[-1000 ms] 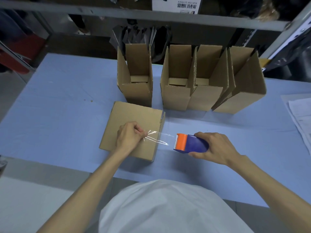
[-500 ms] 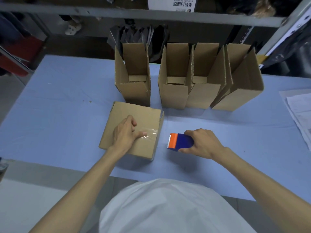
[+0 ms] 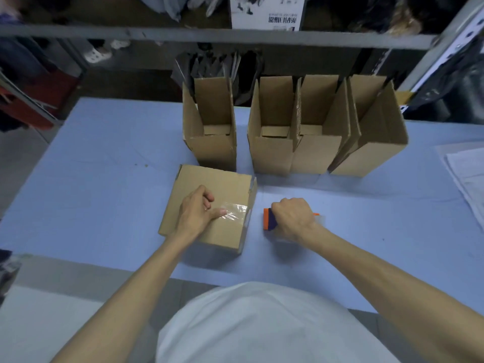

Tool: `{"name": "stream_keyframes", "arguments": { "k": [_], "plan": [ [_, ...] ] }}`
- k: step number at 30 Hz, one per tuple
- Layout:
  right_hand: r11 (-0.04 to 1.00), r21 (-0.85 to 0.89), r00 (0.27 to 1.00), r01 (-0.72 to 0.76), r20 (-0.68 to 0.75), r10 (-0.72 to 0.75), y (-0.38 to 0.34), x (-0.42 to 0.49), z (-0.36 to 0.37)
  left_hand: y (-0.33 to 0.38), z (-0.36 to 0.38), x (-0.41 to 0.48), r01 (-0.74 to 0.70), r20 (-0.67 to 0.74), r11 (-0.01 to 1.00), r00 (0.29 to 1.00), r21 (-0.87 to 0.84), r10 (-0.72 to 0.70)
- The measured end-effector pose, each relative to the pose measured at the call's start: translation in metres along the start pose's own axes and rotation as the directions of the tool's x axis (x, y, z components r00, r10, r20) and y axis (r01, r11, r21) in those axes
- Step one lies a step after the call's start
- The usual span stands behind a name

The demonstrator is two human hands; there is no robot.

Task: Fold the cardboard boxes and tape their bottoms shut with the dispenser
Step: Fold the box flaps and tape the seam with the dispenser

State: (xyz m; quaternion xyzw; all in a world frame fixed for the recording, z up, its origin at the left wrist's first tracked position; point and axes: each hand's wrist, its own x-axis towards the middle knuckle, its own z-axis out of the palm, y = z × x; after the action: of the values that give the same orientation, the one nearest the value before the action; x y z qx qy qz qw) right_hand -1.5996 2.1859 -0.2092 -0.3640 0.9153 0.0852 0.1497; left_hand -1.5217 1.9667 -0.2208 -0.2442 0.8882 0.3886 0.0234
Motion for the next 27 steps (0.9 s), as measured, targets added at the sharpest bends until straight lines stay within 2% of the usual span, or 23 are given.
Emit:
{"name": "stream_keyframes", "arguments": {
  "k": [3,5,7,8,10,12,14,15,16,17,18,19,20,21,22,27],
  "plan": [
    [0.982,0.145,0.988,-0.124,-0.074,0.136,0.026,-0.008,-0.002,0.008,-0.001,-0.004,-0.001,-0.031,0.996,1.0,0.09,0.004],
    [0.953,0.239,0.968,-0.188,-0.12,0.221,0.039,-0.014,-0.009,0.017,0.002,-0.013,-0.199,-0.05,0.959,0.976,0.204,0.213],
    [0.924,0.321,0.952,-0.207,-0.154,0.266,0.049,-0.021,-0.014,0.025,0.008,-0.02,-0.462,0.04,0.842,0.881,0.278,0.471],
    [0.911,0.358,0.948,-0.204,-0.16,0.275,0.051,-0.025,-0.016,0.027,0.012,-0.022,-0.551,0.125,0.763,0.83,0.337,0.544],
    [0.891,0.413,0.944,-0.187,-0.177,0.28,0.054,-0.033,-0.015,0.03,0.025,-0.024,-0.619,0.3,0.622,0.781,0.48,0.547],
    [0.87,0.454,0.935,-0.194,-0.183,0.304,0.052,-0.038,-0.014,0.034,0.035,-0.023,-0.592,0.383,0.53,0.803,0.607,0.457],
    [0.852,0.485,0.918,-0.199,-0.212,0.335,0.051,-0.042,-0.014,0.039,0.042,-0.023,-0.578,0.424,0.481,0.814,0.659,0.397],
    [0.84,0.511,0.911,-0.181,-0.236,0.339,0.051,-0.044,-0.013,0.041,0.043,-0.023,-0.573,0.423,0.509,0.819,0.642,0.387],
    [0.826,0.545,0.904,-0.144,-0.266,0.334,0.051,-0.047,-0.013,0.044,0.043,-0.023,-0.542,0.375,0.609,0.841,0.58,0.391],
    [0.811,0.577,0.898,-0.094,-0.302,0.319,0.051,-0.051,-0.013,0.047,0.041,-0.023,-0.455,0.258,0.77,0.89,0.447,0.376],
    [0.797,0.603,0.892,-0.037,-0.34,0.298,0.051,-0.055,-0.014,0.054,0.038,-0.023,-0.306,0.136,0.925,0.95,0.226,0.28],
    [0.784,0.62,0.885,0.016,-0.373,0.277,0.05,-0.059,-0.015,0.063,0.032,-0.023,-0.122,0.111,0.991,0.986,-0.056,0.127],
    [0.772,0.632,0.882,0.059,-0.395,0.256,0.049,-0.062,-0.017,0.073,0.027,-0.022,0.061,0.194,0.95,0.981,-0.308,0.0],
    [0.763,0.639,0.882,0.093,-0.409,0.235,0.048,-0.064,-0.019,0.08,0.023,-0.021,0.193,0.304,0.88,0.951,-0.434,-0.059],
    [0.758,0.64,0.88,0.123,-0.424,0.215,0.046,-0.066,-0.021,0.084,0.019,-0.022,0.248,0.38,0.845,0.923,-0.474,-0.058],
    [0.679,0.697,0.861,0.231,-0.472,0.191,0.041,-0.07,-0.032,0.09,0.005,-0.027,0.284,0.471,0.727,0.88,-0.625,0.062]
  ]
}}
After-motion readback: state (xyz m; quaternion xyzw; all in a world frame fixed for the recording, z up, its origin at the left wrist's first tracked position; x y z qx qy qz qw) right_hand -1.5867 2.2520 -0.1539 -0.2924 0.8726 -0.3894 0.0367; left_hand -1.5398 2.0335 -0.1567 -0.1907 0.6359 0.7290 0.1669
